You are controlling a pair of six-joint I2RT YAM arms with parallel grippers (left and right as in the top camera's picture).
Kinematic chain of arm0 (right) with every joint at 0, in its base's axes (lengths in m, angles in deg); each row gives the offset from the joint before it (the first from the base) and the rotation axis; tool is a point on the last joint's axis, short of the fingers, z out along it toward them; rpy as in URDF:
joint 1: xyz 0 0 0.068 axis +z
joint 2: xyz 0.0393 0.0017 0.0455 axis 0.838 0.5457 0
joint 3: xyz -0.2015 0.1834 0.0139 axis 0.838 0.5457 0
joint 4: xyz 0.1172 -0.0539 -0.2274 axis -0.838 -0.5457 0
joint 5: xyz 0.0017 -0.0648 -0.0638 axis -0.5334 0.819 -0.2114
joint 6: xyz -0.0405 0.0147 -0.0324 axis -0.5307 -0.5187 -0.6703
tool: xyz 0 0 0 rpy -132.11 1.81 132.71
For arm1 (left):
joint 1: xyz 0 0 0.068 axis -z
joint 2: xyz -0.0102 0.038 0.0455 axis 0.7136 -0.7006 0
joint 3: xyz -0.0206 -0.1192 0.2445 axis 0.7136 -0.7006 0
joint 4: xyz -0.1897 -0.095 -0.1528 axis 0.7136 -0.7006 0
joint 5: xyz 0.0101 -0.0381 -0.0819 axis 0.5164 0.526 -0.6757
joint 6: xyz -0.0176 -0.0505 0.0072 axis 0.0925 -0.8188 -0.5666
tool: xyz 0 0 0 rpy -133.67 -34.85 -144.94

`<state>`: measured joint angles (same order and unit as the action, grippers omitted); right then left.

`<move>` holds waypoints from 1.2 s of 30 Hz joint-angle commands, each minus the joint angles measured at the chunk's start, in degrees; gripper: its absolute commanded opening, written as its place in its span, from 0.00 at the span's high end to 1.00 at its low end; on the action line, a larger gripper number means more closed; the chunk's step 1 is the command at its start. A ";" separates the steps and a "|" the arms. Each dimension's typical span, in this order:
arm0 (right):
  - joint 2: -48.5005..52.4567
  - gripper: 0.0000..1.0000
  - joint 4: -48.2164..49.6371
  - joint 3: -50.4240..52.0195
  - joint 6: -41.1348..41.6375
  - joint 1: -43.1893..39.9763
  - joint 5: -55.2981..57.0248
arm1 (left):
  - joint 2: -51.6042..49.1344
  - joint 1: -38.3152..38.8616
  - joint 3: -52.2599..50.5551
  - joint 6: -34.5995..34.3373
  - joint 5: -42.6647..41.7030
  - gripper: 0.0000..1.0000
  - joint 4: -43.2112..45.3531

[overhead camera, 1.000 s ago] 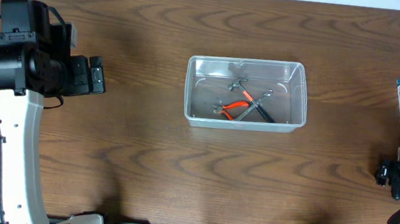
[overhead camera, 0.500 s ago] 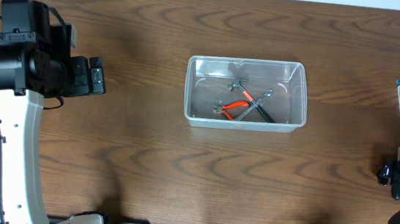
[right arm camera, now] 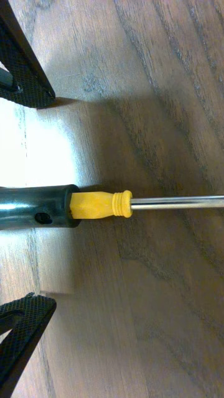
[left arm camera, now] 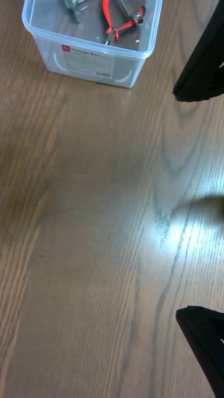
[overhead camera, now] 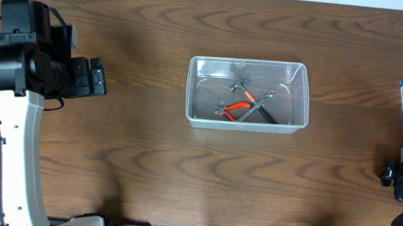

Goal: Pack container
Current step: 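Lower the right gripper and close it on the screwdriver handle, then lift the screwdriver and carry it left over the container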

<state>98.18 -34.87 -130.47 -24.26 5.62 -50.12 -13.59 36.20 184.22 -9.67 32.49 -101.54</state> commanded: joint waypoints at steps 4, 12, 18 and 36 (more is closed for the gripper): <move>1.84 0.08 -0.20 0.37 -1.53 -0.55 1.44 | -0.17 -0.26 0.98 -0.33 0.44 0.02 -0.39; 1.84 0.10 -0.15 0.37 -0.87 -0.52 1.42 | -0.17 -0.26 0.98 -0.33 0.44 0.02 -0.44; 1.84 0.40 -0.15 0.37 0.85 -0.55 1.33 | -0.17 -0.26 0.98 -0.33 0.44 0.02 -0.44; 1.84 0.71 -0.57 0.37 1.70 -0.52 -1.14 | -0.17 -0.26 0.98 -0.31 0.44 0.02 -1.27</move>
<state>98.51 -35.55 -130.49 -22.68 5.62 -51.81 -13.59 36.20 184.22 -9.69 32.49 -102.35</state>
